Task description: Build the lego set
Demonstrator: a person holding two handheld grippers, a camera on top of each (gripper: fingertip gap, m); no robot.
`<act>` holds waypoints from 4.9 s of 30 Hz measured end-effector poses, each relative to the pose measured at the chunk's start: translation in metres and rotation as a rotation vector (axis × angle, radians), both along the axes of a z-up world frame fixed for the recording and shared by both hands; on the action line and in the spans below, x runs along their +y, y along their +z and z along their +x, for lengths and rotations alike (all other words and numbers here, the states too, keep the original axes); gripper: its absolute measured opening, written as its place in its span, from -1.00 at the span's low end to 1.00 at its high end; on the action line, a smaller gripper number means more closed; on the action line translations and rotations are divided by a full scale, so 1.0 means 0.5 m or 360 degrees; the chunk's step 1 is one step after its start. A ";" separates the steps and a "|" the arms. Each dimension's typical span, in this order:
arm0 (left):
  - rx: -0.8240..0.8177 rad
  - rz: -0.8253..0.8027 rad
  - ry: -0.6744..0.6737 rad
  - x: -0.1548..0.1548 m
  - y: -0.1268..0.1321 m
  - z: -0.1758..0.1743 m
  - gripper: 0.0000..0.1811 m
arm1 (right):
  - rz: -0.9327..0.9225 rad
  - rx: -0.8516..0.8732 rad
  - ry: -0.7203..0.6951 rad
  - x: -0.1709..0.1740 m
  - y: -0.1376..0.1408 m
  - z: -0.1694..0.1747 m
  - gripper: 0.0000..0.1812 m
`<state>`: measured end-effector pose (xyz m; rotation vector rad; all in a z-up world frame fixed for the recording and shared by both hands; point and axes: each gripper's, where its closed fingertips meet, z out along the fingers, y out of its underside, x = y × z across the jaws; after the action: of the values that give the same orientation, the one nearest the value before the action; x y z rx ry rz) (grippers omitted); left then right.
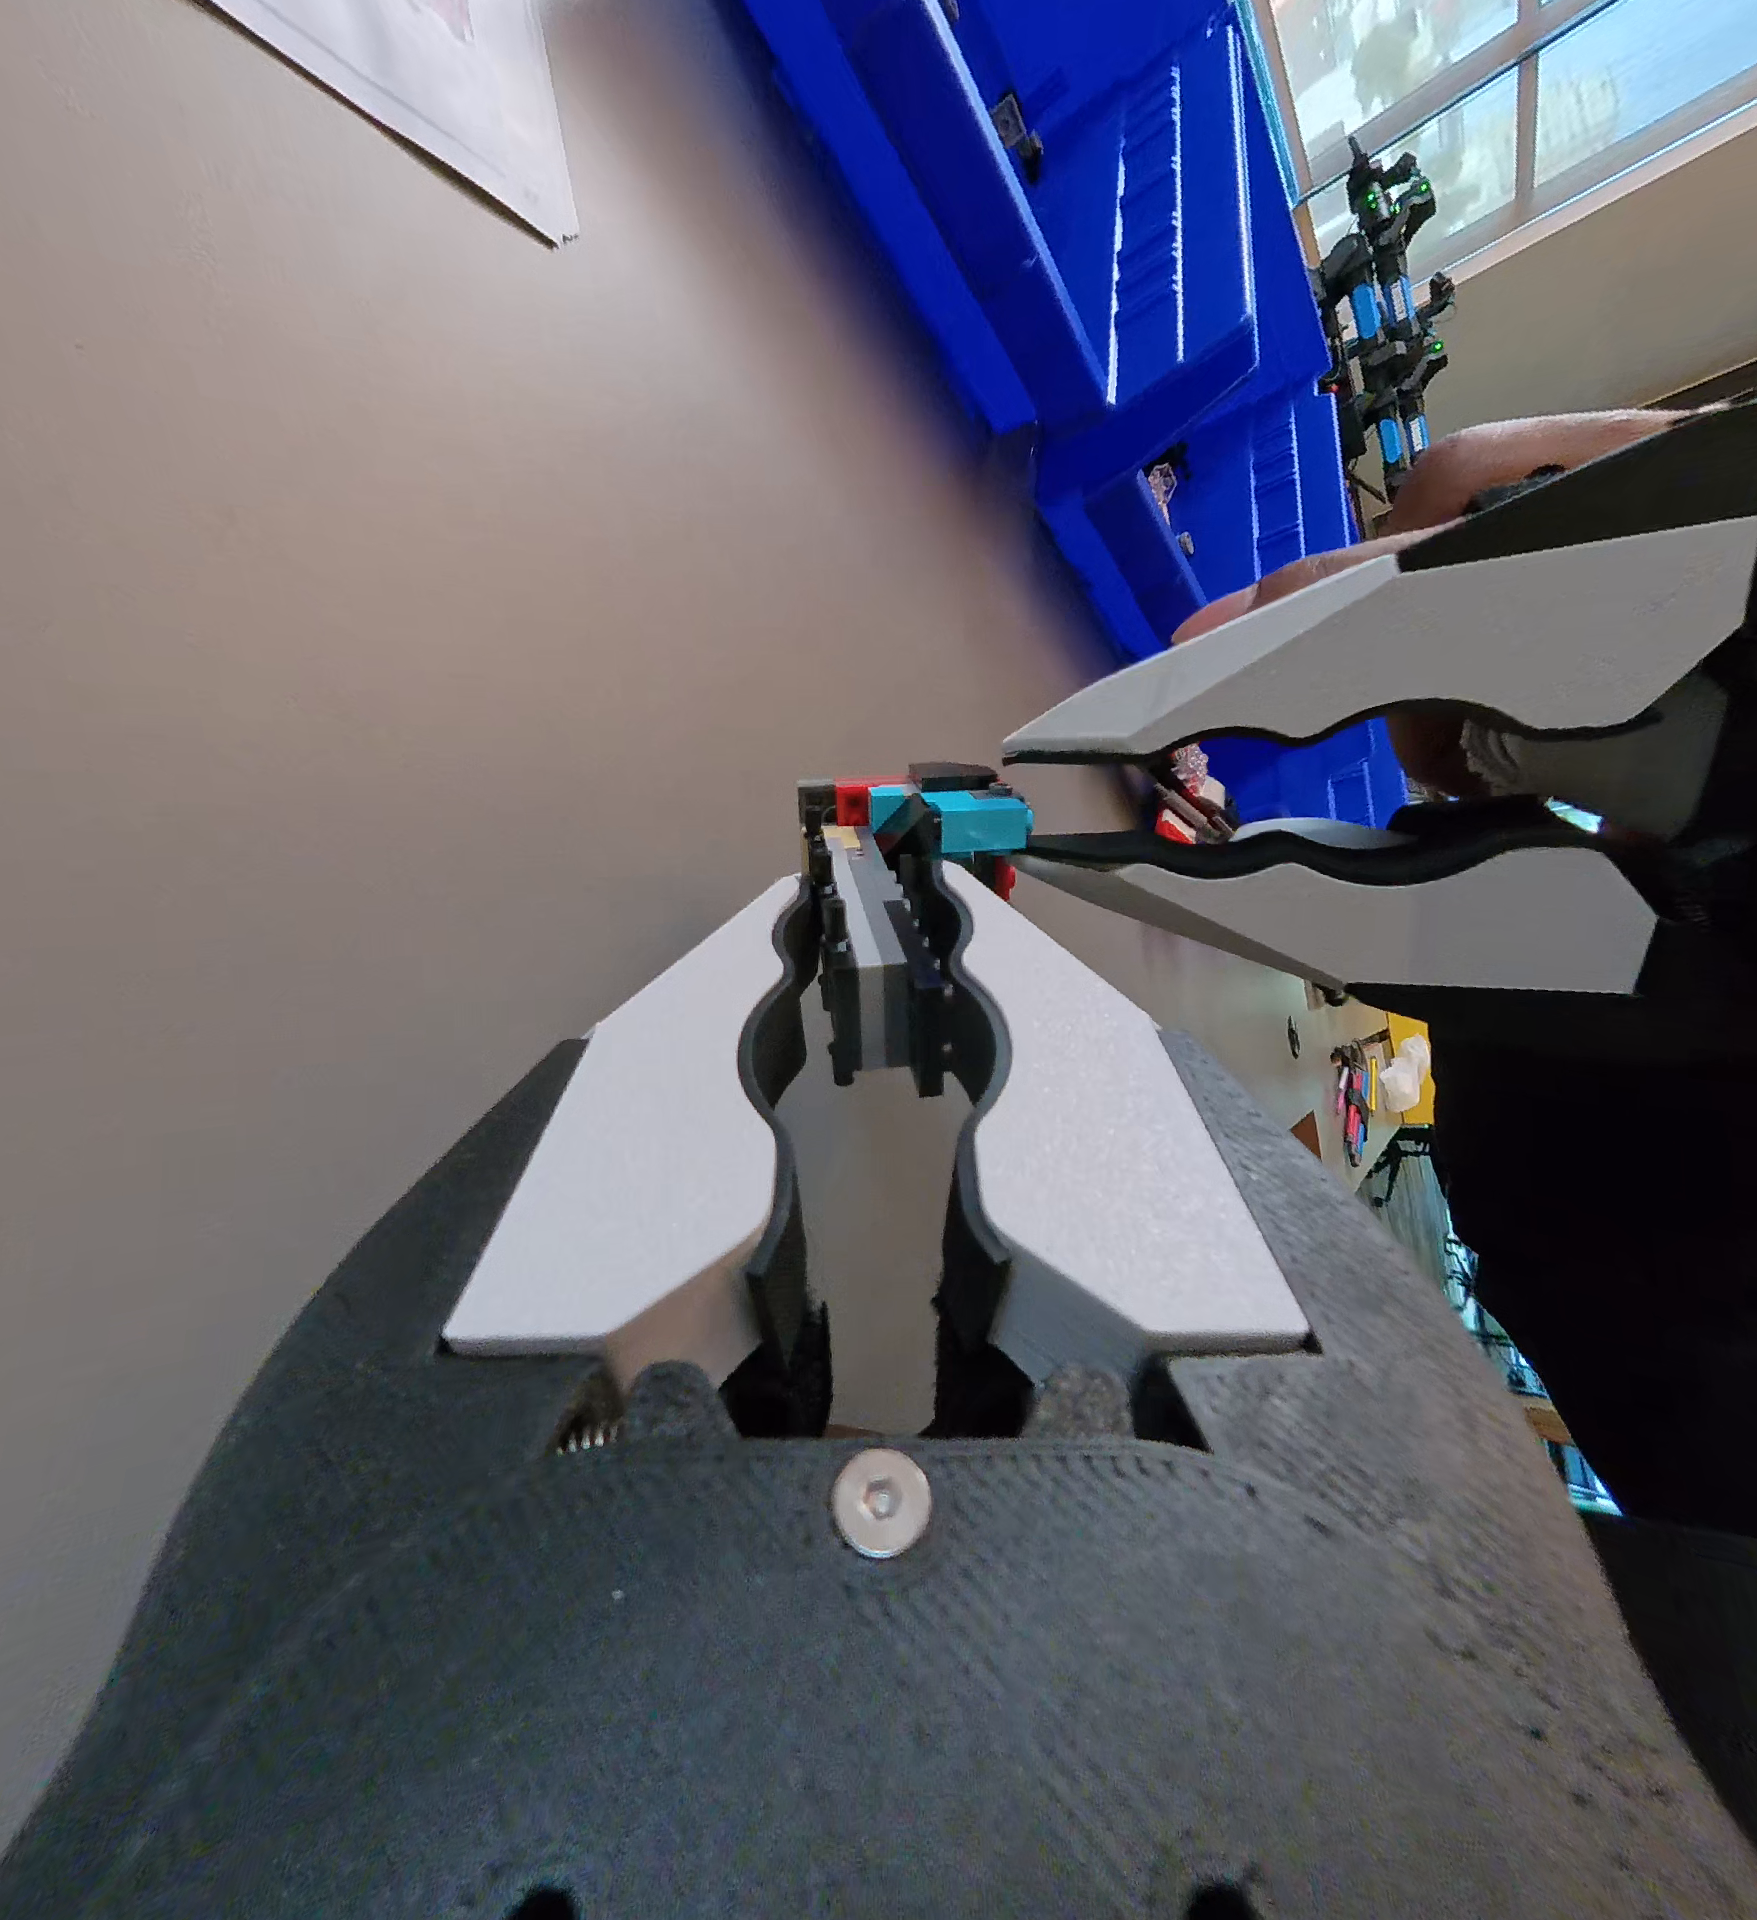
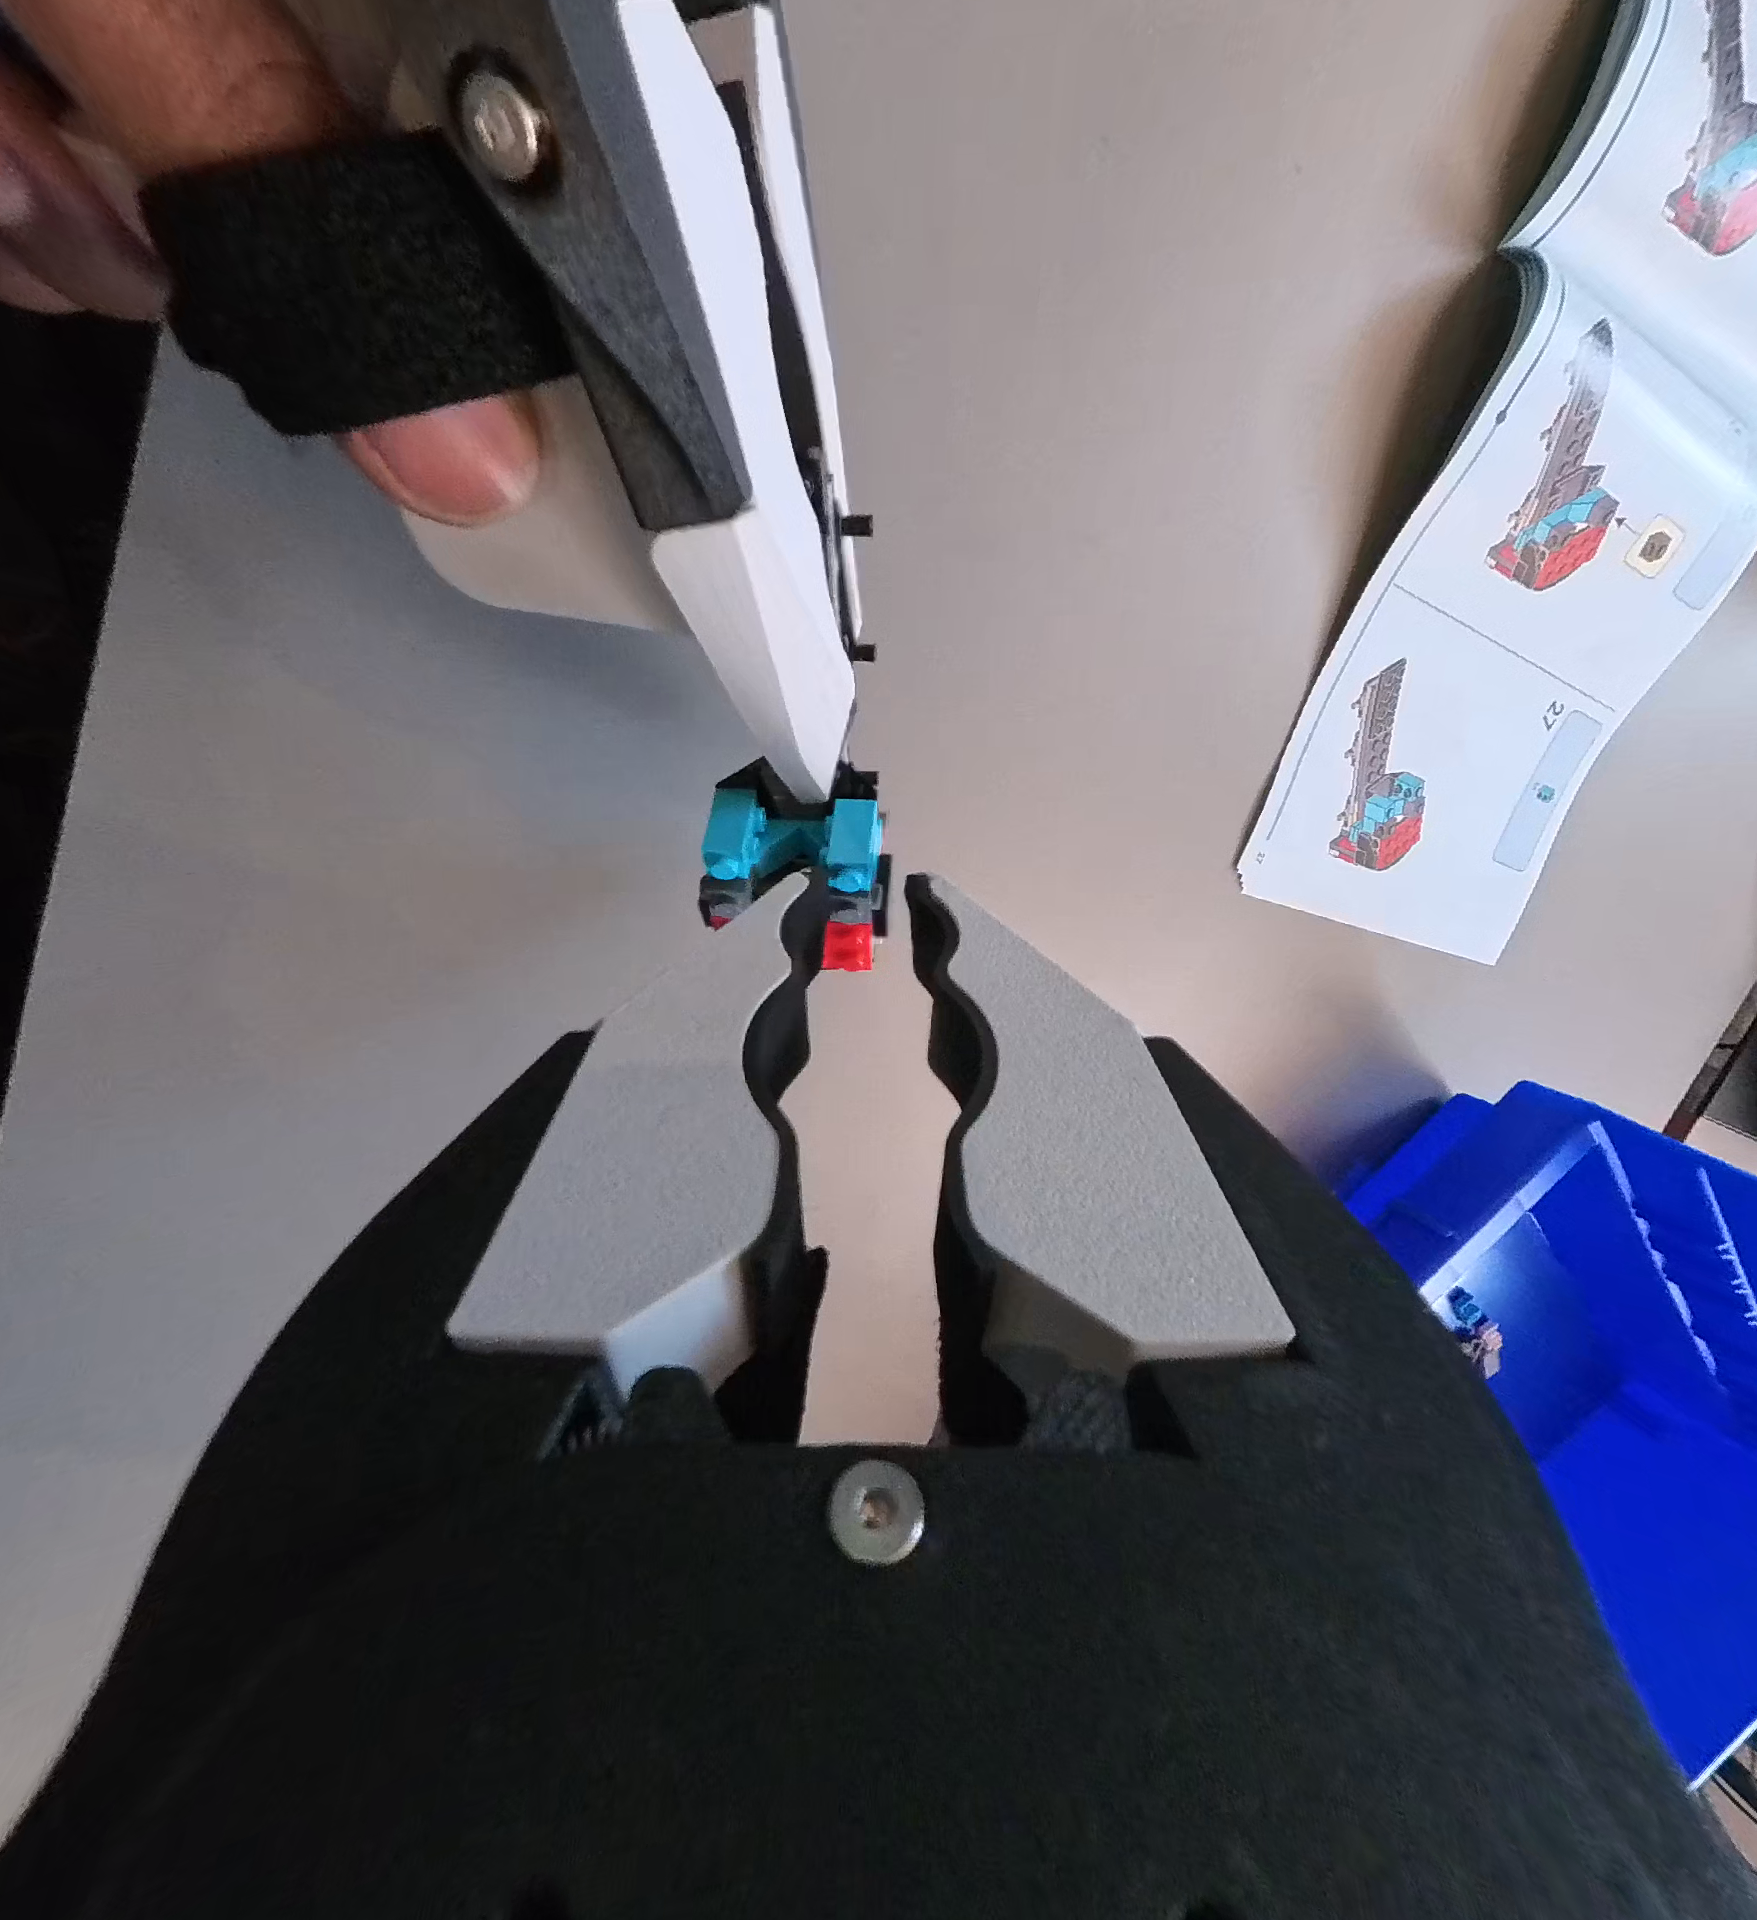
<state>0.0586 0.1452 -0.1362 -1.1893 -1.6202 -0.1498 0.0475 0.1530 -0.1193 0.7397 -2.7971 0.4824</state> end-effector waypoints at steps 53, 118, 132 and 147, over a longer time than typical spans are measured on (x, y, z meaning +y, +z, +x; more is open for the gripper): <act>-0.0085 0.0124 -0.0161 0.039 -0.009 0.020 -0.78 | -0.0170 -0.0202 0.0049 0.016 0.010 0.009 -0.72; -0.0292 0.0031 -0.0508 0.091 -0.015 0.070 -0.78 | -0.0512 -0.0507 0.0124 0.077 -0.005 0.086 -0.65; -0.0298 0.0017 -0.0509 0.089 -0.021 0.071 -0.78 | -0.0513 -0.0396 0.0081 0.076 -0.006 0.058 -0.65; -0.0339 0.0025 -0.0561 0.090 -0.022 0.085 -0.78 | -0.0598 -0.0436 0.0060 0.075 0.001 0.059 -0.65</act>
<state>0.1011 0.1902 -0.1471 -1.4793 -1.5724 -0.5284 0.0771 0.1907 -0.1187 0.6845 -2.8045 1.1555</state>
